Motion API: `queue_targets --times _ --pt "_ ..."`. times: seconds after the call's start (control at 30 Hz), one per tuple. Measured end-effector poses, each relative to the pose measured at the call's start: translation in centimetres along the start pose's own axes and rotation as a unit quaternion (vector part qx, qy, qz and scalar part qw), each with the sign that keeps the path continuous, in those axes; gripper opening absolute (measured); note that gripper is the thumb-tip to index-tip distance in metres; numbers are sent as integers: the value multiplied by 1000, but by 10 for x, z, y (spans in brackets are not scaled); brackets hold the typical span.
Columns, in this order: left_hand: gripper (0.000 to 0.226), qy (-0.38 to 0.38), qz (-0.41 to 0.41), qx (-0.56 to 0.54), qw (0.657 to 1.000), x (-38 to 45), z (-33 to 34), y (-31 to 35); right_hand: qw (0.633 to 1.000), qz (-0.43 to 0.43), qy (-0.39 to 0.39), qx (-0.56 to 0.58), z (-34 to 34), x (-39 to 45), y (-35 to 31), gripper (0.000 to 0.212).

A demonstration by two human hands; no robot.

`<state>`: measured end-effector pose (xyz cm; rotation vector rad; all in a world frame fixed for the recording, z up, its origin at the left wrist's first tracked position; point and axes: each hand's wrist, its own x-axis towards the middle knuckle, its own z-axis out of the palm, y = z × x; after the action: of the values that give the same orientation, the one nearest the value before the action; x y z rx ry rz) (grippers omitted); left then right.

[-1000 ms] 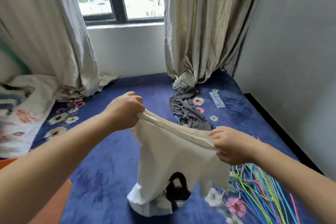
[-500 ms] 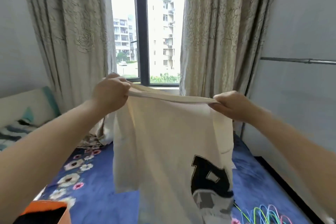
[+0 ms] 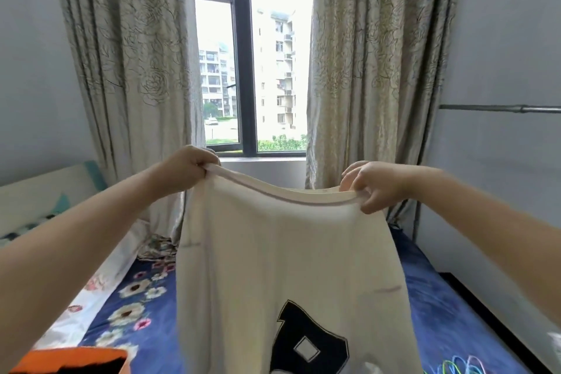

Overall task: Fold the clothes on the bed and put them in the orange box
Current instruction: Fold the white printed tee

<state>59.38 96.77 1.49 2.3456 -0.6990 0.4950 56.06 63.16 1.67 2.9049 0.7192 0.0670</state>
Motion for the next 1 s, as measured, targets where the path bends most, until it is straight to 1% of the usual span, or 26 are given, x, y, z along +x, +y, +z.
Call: queue_targets --times 0.03,0.1,0.13,0.17,0.2,0.23,0.3,0.37,0.4,0.43,0.47,0.5,0.53,0.57,0.6,0.67,0.7,0.73,0.77,0.8,0.83,0.87,0.9,0.93,0.97,1.0 --pt "50 23 -5 -12 1000 2 -2 2 998 2 -17 55 1 2 -2 7" --pt "56 72 -6 -36 997 6 -6 3 990 13 -21 137 4 4 -5 15" --pt "56 94 -14 -46 994 7 -8 2 988 14 4 157 6 5 -4 17" --pt "53 106 -32 -64 992 7 -11 0 984 15 45 174 8 5 -3 14" --pt "47 107 -58 -83 989 7 -14 -1 971 16 105 213 10 6 -3 9" --pt "42 106 -83 -96 986 5 -16 -2 946 26 173 273 13 8 -3 9" --pt "40 120 -106 -96 982 3 -15 -2 870 57 285 398 18 16 -8 13" --pt "34 155 -97 -63 981 2 -10 -3 808 78 342 475 25 28 -16 12" --pt "29 168 -83 -14 982 -1 -8 -3 793 80 358 486 28 32 -20 15" --pt "25 171 -57 57 982 -4 -8 -3 795 75 368 476 29 36 -21 18" --pt "21 156 -22 127 979 -7 -9 -6 814 70 362 449 28 35 -24 19" --pt "22 128 17 185 974 -12 -11 -10 847 66 338 406 26 34 -24 21" --pt "28 96 52 232 966 -17 -12 -15 887 69 297 346 24 32 -22 36" --pt "34 69 79 266 958 -21 -13 -21 926 78 244 278 23 29 -21 56" --pt "41 47 100 297 949 -23 -13 -27 954 88 194 212 22 26 -21 69" --pt "59 13 147 366 919 -24 -11 -38 984 91 134 67 24 24 -24 78" --pt "64 2 171 396 902 -25 -9 -41 990 87 112 13 24 24 -26 78" --pt "62 -3 194 416 889 -25 -8 -46 991 96 93 -13 24 23 -26 75" --pt "65 2 203 415 887 -26 -6 -48 990 114 84 -12 23 22 -26 71" --pt "70 23 206 399 893 -26 -3 -54 986 140 83 21 21 21 -23 66" --pt "73 48 170 362 915 -27 -1 -56 980 162 84 79 19 19 -20 57" --pt "69 92 128 323 933 -26 0 -59 969 182 86 142 17 18 -17 39" --pt "59 129 60 291 946 -26 1 -63 957 200 89 189 17 13 -16 15" --pt "45 149 6 262 954 -26 3 -67 949 209 90 217 16 8 -17 7" --pt "30 156 -30 243 957 -27 5 -73 944 214 87 235 19 5 -18 19" --pt "18 162 -55 235 957 -27 5 -77 935 223 91 259 22 4 -17 25"
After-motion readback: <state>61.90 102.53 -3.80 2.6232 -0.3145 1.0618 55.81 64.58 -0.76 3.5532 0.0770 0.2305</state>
